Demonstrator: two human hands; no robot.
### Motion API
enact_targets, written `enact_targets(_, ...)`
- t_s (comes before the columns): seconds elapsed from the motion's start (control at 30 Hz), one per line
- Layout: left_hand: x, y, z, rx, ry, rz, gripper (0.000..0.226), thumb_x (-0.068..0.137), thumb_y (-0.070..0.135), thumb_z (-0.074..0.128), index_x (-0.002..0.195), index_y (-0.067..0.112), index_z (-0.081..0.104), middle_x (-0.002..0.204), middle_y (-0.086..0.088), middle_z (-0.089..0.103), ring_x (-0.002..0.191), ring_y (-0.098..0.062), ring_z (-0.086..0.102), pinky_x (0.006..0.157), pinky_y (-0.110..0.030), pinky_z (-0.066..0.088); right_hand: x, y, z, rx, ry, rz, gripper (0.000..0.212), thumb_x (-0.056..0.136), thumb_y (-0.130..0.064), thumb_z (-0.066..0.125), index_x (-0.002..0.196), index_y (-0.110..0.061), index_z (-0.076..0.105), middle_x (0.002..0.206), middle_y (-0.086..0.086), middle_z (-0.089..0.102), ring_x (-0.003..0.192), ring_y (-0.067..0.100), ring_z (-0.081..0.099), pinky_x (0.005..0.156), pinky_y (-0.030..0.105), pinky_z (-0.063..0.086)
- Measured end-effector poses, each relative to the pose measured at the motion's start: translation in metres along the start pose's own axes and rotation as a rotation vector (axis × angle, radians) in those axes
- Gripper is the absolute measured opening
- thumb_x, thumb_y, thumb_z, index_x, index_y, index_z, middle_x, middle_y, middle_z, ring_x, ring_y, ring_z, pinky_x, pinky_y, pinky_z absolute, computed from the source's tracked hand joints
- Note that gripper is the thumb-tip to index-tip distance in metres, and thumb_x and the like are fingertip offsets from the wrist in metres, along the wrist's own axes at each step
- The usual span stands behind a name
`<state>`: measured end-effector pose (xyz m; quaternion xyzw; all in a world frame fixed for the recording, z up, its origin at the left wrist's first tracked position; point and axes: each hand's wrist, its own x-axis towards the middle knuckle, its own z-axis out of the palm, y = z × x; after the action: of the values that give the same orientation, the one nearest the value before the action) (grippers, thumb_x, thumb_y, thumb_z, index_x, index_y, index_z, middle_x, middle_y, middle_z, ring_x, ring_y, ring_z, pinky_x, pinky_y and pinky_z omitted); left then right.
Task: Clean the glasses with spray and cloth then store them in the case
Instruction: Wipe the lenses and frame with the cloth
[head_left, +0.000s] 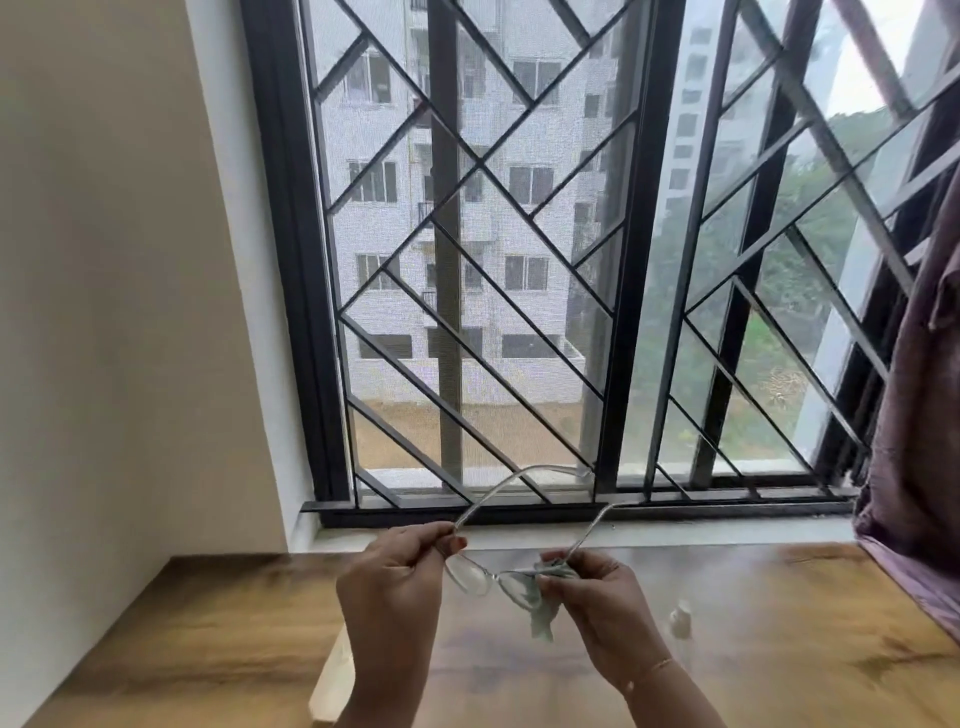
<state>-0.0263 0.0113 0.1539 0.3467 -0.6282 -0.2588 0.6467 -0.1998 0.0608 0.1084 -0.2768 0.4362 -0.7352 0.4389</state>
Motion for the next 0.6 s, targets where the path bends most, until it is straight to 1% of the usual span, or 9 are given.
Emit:
enact_targets(0.07,-0.001,-0.001,-0.001,0.013,-0.006,0.011,0.051,0.059,-0.004,0.08,0.067,0.044,0.067,0.071,0.034,0.066,0.07,0.009,0.062,0.065,0.001,0.04,0.0,-0.005,-0.001,-0.001,-0.01,0.013,0.026,0.049,0.015,0.068,0.073,0.007,0.066,0.062,0.018,0.065,0.05,0.021,0.064,0.046,0.023,0.052)
enact_targets(0.13,-0.001,-0.001,-0.002,0.061,-0.027,0.05,0.042,0.058,-0.004,0.08,0.071,0.035,0.071,0.062,0.031,0.064,0.071,0.013,0.06,0.066,0.002,0.039,0.001,-0.011,-0.004,0.0,-0.014,0.014,0.028,0.048,0.014,0.067,0.076,0.008,0.064,0.061,0.019,0.066,0.051,0.023,0.065,0.046,0.024,0.053)
enact_targets(0.17,-0.001,-0.002,-0.002,0.088,-0.036,0.067,0.037,0.058,-0.004,0.081,0.072,0.029,0.074,0.061,0.03,0.062,0.072,0.015,0.059,0.067,0.003,0.039,0.001,-0.015,-0.006,-0.001,-0.016,0.006,0.029,0.049,0.014,0.067,0.077,0.008,0.063,0.061,0.018,0.066,0.051,0.024,0.066,0.047,0.024,0.053)
enact_targets(0.23,0.0,-0.003,-0.002,0.13,-0.045,0.092,0.029,0.057,-0.004,0.082,0.072,0.02,0.076,0.069,0.028,0.061,0.075,0.018,0.057,0.069,0.003,0.039,0.002,-0.022,-0.01,-0.011,-0.013,-0.017,0.03,0.049,0.012,0.068,0.078,0.008,0.062,0.062,0.017,0.067,0.054,0.023,0.067,0.048,0.023,0.054)
enact_targets(0.27,0.0,-0.003,-0.002,0.144,-0.047,0.105,0.027,0.057,-0.004,0.082,0.072,0.018,0.076,0.069,0.025,0.061,0.075,0.018,0.057,0.07,0.003,0.039,0.002,-0.025,-0.012,-0.023,-0.005,-0.032,0.029,0.05,0.012,0.069,0.077,0.008,0.063,0.063,0.017,0.067,0.055,0.023,0.067,0.049,0.023,0.054)
enact_targets(0.4,0.002,-0.005,-0.002,0.188,-0.056,0.135,0.026,0.056,-0.005,0.082,0.071,0.015,0.076,0.069,0.017,0.065,0.076,0.008,0.058,0.07,0.001,0.04,0.002,-0.038,-0.021,-0.055,0.022,-0.131,0.022,0.05,0.012,0.07,0.069,0.001,0.069,0.064,0.019,0.068,0.054,0.024,0.066,0.049,0.024,0.054)
enact_targets(0.47,0.001,-0.006,-0.003,0.192,-0.051,0.131,0.026,0.056,-0.006,0.082,0.07,0.015,0.076,0.068,0.016,0.065,0.075,0.007,0.059,0.07,0.001,0.04,0.001,-0.045,-0.025,-0.096,0.004,-0.197,0.02,0.048,0.008,0.073,0.065,-0.003,0.071,0.062,0.016,0.069,0.053,0.023,0.066,0.048,0.024,0.053)
enact_targets(0.6,0.0,-0.008,-0.002,0.211,-0.055,0.118,0.024,0.057,-0.004,0.082,0.07,0.015,0.076,0.067,0.006,0.071,0.076,0.001,0.06,0.068,-0.001,0.041,-0.004,-0.055,-0.032,-0.217,-0.021,-0.315,0.024,0.045,0.001,0.078,0.068,-0.003,0.072,0.066,0.012,0.071,0.059,0.02,0.068,0.051,0.022,0.052)
